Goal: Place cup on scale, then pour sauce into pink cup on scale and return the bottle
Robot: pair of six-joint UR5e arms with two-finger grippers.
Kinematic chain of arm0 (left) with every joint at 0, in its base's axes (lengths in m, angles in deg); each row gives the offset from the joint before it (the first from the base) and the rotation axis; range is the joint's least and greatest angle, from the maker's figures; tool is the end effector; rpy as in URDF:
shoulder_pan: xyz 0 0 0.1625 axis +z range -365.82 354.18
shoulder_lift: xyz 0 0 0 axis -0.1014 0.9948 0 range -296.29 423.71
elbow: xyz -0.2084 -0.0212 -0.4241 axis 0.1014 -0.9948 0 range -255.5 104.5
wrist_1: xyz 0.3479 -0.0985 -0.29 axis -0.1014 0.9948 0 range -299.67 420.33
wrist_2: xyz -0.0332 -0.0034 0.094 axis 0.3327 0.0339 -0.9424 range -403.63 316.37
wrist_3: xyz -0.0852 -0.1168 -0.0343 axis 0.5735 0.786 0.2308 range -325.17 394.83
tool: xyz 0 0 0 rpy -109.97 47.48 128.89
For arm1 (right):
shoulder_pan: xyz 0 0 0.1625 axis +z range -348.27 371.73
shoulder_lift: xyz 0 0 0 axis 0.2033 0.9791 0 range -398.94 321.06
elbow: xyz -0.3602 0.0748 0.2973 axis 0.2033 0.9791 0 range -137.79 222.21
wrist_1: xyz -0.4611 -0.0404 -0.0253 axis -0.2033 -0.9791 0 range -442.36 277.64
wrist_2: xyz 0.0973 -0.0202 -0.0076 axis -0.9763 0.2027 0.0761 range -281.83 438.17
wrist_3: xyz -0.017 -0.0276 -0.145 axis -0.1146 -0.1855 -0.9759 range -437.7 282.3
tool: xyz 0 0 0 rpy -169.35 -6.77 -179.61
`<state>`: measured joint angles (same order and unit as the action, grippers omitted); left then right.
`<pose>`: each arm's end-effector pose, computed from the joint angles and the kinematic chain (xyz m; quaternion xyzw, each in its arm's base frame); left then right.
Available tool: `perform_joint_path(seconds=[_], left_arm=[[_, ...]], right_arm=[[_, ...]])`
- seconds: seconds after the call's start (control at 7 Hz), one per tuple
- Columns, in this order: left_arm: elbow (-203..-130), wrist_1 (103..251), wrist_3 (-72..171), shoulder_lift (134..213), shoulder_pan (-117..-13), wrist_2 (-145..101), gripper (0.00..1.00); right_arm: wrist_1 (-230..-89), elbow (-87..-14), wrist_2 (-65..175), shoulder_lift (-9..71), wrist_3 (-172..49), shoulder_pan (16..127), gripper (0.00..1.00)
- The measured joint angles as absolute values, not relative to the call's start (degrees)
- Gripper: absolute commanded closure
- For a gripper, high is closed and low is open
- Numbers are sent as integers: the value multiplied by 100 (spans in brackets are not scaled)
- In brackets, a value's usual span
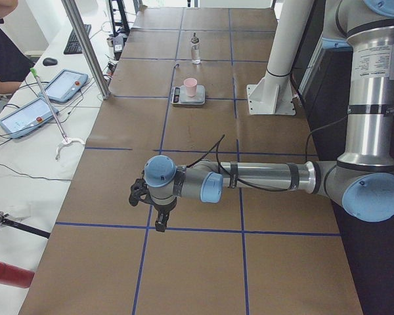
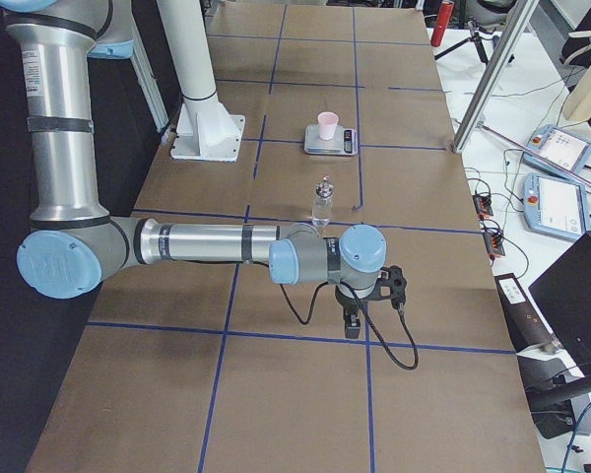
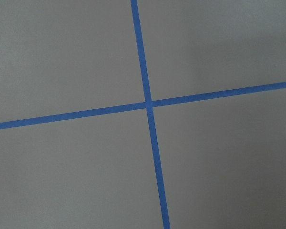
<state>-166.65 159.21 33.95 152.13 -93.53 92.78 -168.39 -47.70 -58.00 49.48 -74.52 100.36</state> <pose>-0.0039 -0.5451 0.7254 0.0629 0.3938 0.0545 0.9154 0.0126 -0.5664 0.7168 0.0283 -0.3931 -0.0042 0.9190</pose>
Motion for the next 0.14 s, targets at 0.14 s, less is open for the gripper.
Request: perform_joint_path(seconds=[0.14], left_arm=[[-16662, 15921, 3395, 15216, -9353, 9278, 0]], right_arm=[[-16835, -4770, -5798, 4947, -7455, 10035, 0]])
